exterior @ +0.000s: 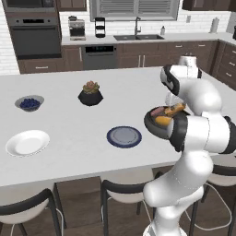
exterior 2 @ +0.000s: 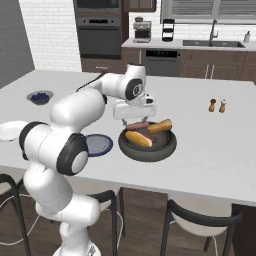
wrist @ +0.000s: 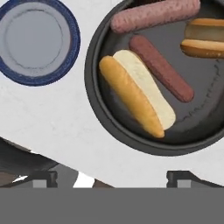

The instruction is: Place one bun and one sausage from the bowl on each plate.

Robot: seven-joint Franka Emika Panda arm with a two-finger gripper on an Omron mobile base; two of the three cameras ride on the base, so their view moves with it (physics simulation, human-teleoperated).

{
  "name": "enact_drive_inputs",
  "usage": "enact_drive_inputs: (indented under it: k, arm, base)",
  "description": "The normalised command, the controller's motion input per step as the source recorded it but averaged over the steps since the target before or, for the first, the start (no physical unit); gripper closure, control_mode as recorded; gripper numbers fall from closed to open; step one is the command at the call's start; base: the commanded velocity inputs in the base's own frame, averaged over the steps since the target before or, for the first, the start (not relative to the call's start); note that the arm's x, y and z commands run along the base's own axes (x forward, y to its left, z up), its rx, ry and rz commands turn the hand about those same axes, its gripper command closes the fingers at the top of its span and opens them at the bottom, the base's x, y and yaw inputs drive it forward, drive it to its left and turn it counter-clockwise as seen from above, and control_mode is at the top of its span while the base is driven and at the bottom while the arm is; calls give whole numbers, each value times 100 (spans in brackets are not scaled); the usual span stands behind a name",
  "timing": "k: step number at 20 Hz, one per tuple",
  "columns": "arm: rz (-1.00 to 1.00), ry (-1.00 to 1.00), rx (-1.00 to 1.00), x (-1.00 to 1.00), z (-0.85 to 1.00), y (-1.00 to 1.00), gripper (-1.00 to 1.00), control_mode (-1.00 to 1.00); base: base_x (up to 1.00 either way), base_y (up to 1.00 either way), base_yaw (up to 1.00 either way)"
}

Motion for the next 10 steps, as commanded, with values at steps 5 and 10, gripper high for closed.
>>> enact_drive_inputs:
  k: [5,10]
  arm:
    - [9,0,12,35,-46,5,-100,-100]
    - [6,0,2,29,-55,0,-100,-100]
  base:
    - [0,0,0]
    - [0,0,0]
